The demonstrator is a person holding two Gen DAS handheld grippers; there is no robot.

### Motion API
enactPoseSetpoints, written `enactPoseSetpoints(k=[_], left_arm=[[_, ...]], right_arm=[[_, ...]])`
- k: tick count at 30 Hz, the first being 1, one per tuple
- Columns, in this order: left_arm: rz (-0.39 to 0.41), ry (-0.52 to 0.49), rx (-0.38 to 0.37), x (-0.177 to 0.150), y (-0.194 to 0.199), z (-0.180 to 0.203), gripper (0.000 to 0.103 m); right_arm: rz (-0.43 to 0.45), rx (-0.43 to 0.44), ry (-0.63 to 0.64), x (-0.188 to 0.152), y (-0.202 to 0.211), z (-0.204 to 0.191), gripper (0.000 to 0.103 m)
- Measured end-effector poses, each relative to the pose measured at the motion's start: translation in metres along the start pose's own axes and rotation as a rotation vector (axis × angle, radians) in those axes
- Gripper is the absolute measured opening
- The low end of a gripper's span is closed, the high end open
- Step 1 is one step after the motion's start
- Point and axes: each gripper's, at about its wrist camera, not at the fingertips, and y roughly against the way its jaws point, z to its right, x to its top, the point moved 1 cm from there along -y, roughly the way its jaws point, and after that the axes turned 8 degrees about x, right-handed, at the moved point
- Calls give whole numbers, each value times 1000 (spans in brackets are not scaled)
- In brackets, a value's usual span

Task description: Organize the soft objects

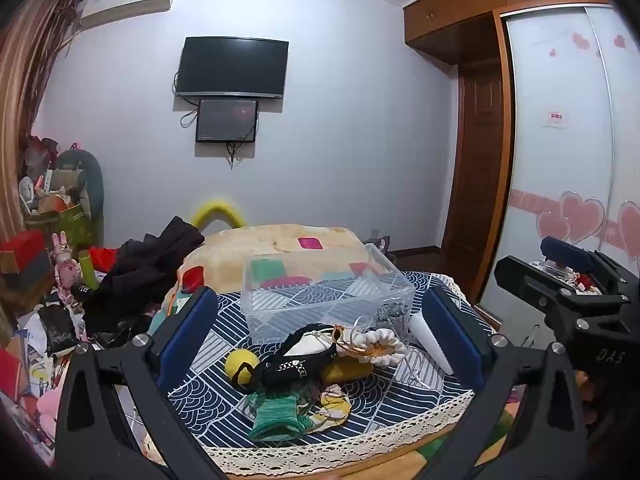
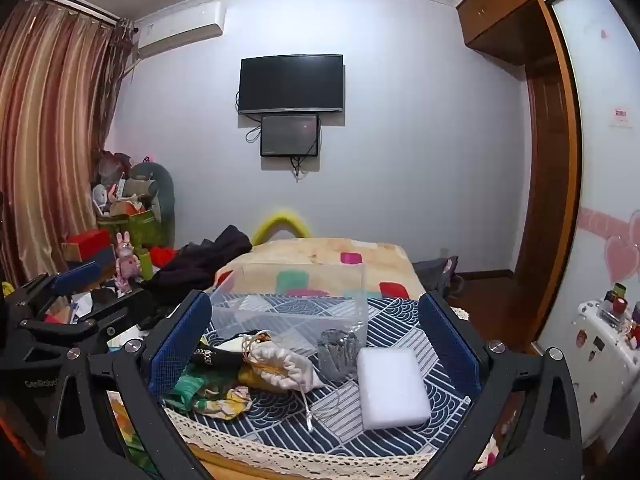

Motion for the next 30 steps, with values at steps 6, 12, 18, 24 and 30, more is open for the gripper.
enactPoseSetpoints(k=[6,12,18,24,30], left_arm=[[6,-8,0,2,-1,1,103],[15,-6,6,4,-1,5,103],[27,-2,11,-1,2,1,103],[25,-1,10,-2,2,2,103],[28,0,9,-2,2,1,103]], right_arm=[[7,-15,6,0,1,1,103],[9,-19,7,0,2,0,103],[9,-20,-2,-2,4,1,103],[12,-19,-10,-3,4,1,103],[14,-19,-14,-3,4,1,103]])
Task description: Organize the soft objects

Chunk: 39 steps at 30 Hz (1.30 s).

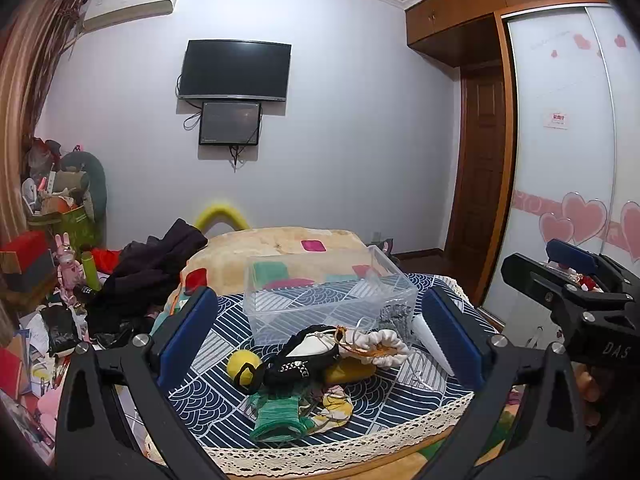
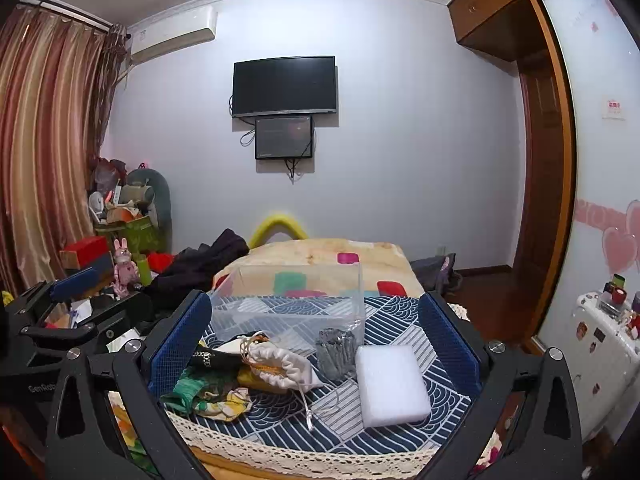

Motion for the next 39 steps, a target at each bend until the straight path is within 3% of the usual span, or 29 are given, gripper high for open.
enactPoseSetpoints(k=[39], left_arm=[[7,-4,-1,3,3,3,103]], right_arm=[[20,7,1,5,6,-3,103]])
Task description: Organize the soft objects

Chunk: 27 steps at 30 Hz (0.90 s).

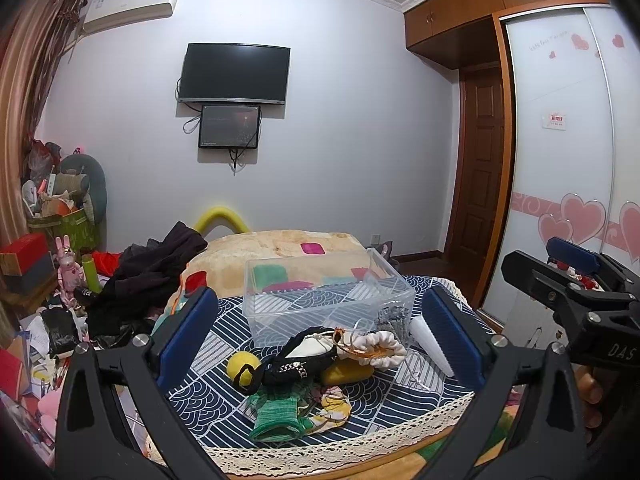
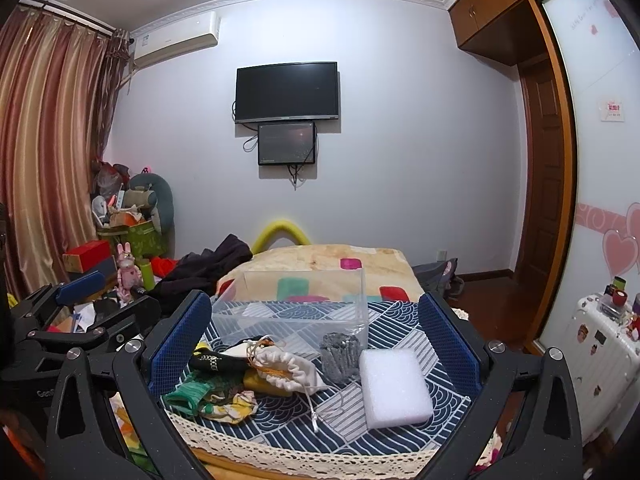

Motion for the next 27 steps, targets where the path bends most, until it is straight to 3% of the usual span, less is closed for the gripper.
enactPoseSetpoints(k=[17,27], left_arm=[[-4,2,-6,1,-3,1,103],[-50,3,27,-10,-28,-14,103]], right_arm=[[3,-4,0,-1,-1,0,103],[-29,-43,-24,-7,-16,18,103]])
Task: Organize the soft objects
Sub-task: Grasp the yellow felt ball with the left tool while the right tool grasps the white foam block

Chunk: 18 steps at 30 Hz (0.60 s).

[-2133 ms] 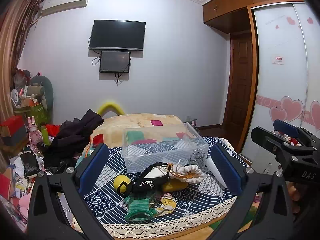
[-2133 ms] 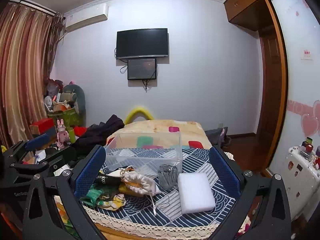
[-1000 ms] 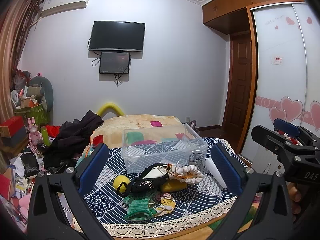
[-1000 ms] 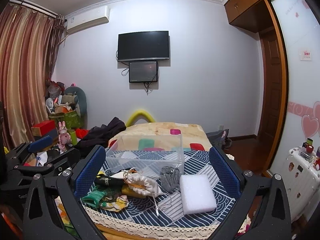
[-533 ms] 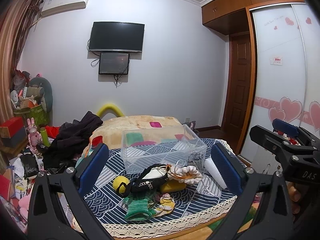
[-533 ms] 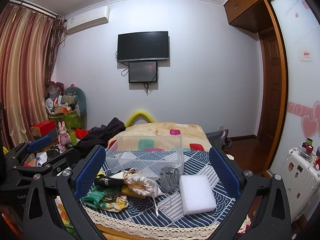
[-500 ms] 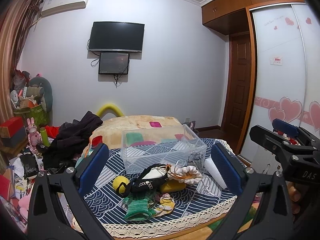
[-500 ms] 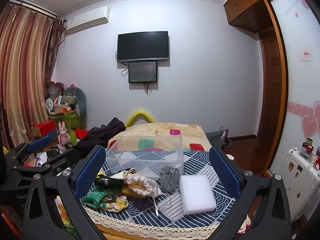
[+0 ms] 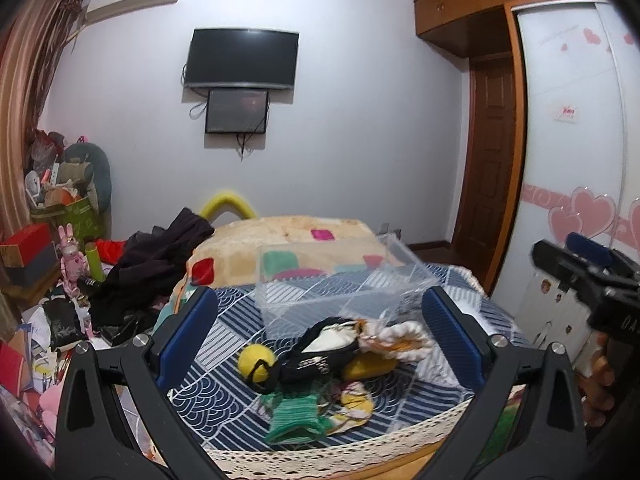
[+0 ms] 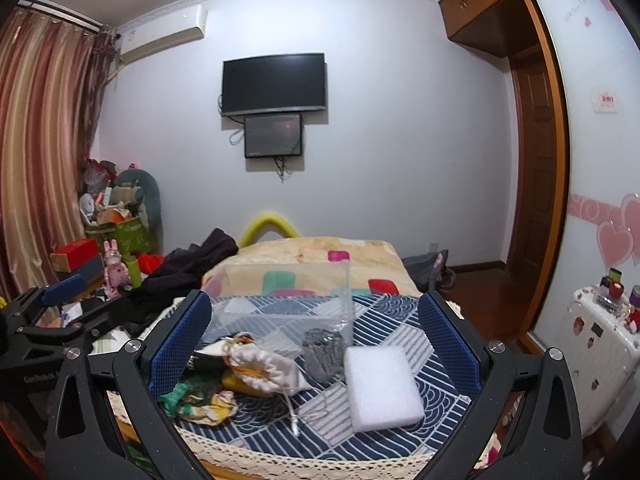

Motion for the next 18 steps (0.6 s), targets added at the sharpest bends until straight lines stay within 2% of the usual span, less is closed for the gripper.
enactPoseSetpoints(k=[11,17,18], left_arm=[[-178,-3,98,-37,-68,-38,103],[-245,68,124,-48,-98,-66,102],[-248,78,126,-49,-104,-70,99]], right_arm=[[-133,-76,-86,-26,-37,46,103],[-201,-115,-134,-38,-54,67,103],[-208,-126,-135,-39,-56,69,103]])
